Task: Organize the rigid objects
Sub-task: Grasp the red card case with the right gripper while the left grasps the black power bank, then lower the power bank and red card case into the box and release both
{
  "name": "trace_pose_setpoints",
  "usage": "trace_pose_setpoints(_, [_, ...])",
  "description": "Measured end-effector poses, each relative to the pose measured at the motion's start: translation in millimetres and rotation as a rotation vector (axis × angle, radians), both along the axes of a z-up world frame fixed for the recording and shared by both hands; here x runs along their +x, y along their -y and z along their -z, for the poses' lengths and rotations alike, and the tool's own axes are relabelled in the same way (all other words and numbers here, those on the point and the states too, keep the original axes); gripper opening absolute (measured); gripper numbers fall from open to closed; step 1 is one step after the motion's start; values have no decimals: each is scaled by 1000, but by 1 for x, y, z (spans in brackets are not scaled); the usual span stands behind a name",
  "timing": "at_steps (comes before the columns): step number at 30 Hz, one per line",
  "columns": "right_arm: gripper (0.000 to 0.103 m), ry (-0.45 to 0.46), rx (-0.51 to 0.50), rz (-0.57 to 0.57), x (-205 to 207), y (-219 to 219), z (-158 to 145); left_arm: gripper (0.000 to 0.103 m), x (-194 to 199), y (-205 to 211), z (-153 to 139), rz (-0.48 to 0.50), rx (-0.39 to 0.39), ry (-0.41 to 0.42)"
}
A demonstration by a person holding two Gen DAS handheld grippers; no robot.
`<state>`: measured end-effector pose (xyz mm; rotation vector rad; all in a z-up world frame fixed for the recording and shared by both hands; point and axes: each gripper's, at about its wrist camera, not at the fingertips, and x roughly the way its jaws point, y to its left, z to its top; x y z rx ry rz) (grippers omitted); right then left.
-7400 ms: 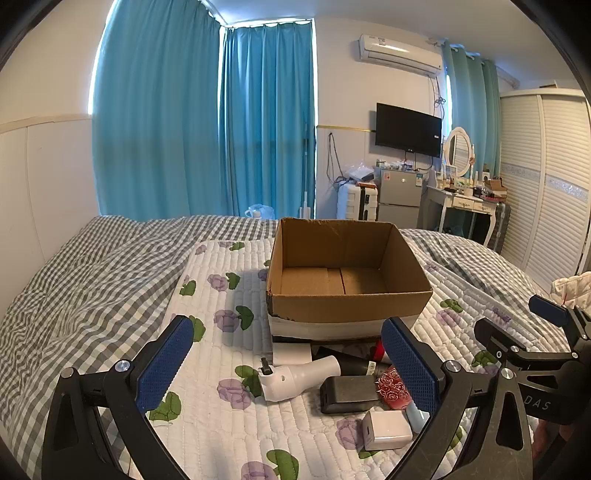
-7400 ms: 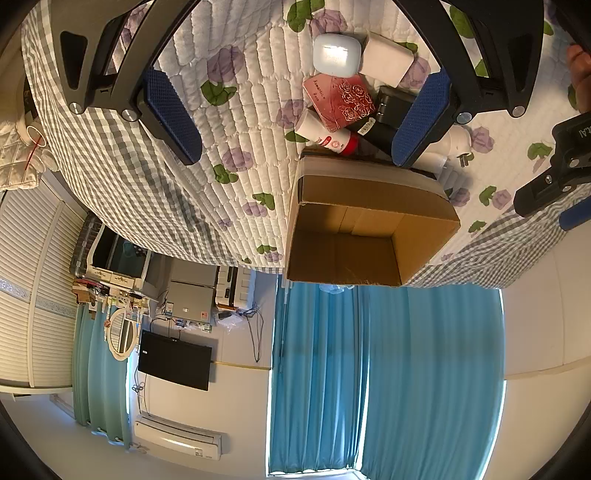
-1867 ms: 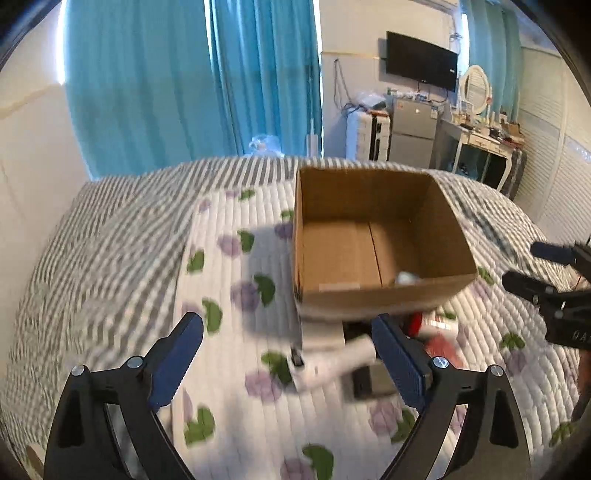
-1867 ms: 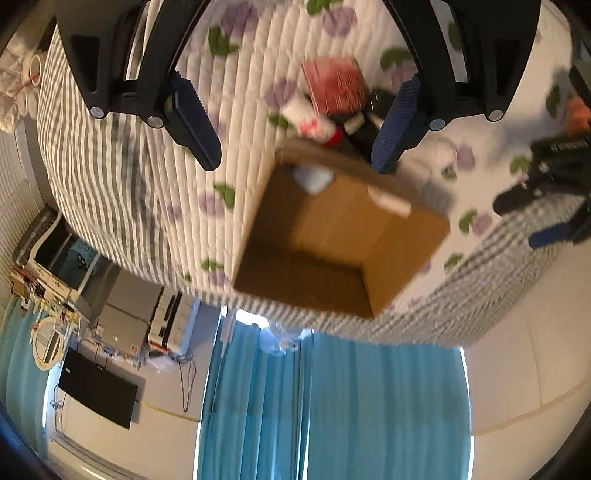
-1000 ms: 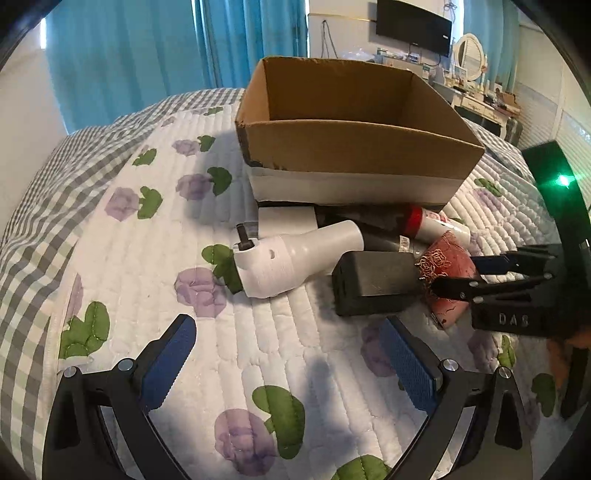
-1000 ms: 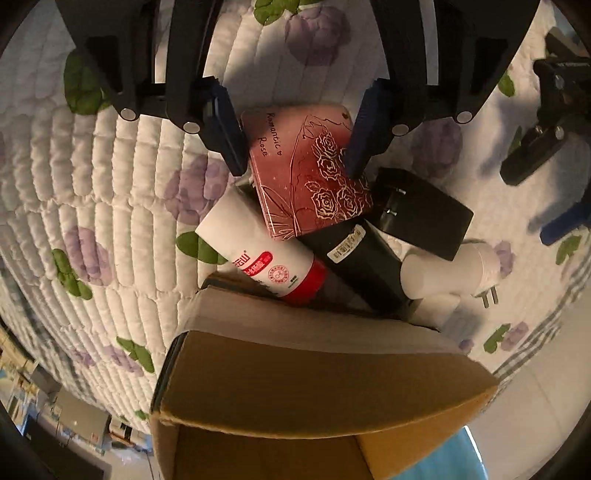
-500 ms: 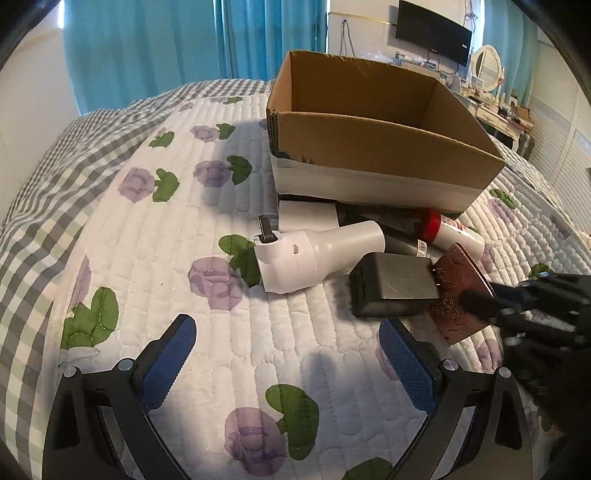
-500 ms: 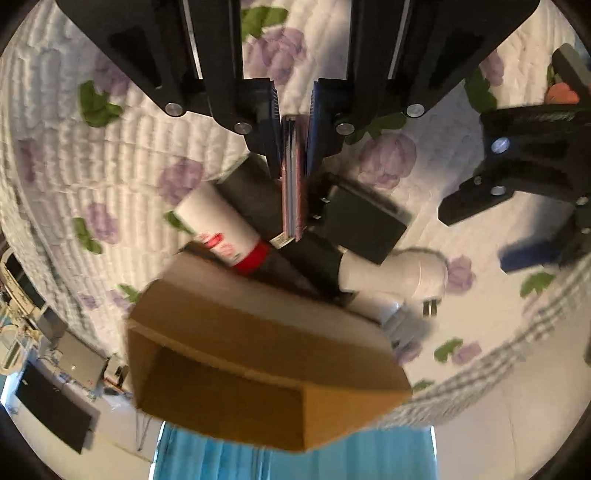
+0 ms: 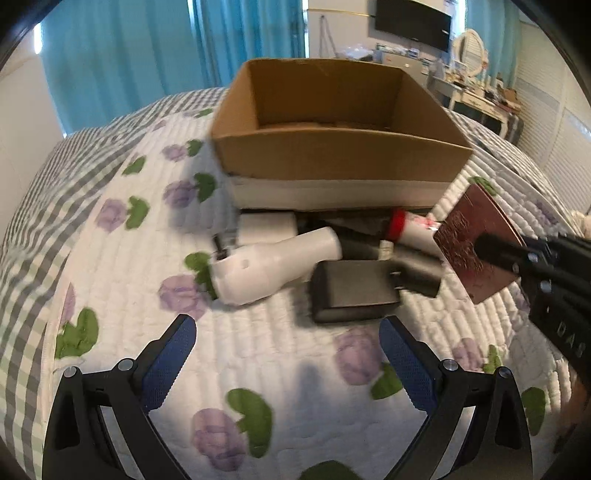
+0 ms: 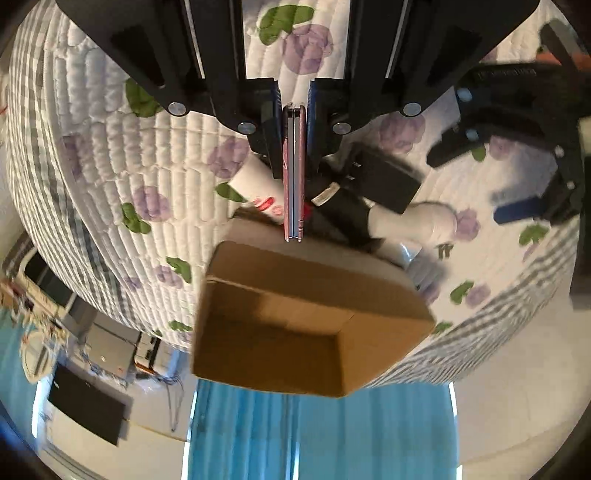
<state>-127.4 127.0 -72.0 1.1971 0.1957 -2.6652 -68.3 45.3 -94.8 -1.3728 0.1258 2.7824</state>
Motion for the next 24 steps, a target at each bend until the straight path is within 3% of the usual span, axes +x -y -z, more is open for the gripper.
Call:
trace_pose_setpoints(6, [9, 20, -24, 88, -6, -29, -2, 101, -20, -27, 15, 24, 18, 52])
trace_pose_setpoints(14, [9, 63, -7, 106, -15, -32, 8, 101, -46, -39, 39, -13, 3, 72])
trace_pose_setpoints(16, [9, 61, 0, 106, -16, -31, 7, 94, -49, -42, 41, -13, -8, 63])
trace_pose_setpoints(17, [9, 60, 5, 106, -16, -31, 7, 79, -49, -43, 41, -6, -8, 57])
trace_pose_setpoints(18, [9, 59, 9, 105, -16, -30, 7, 71, -49, -44, 41, 15, 13, 64])
trace_pose_setpoints(24, [9, 41, 14, 101, -12, -29, 2, 70, -41, -42, 31, 29, 33, 67])
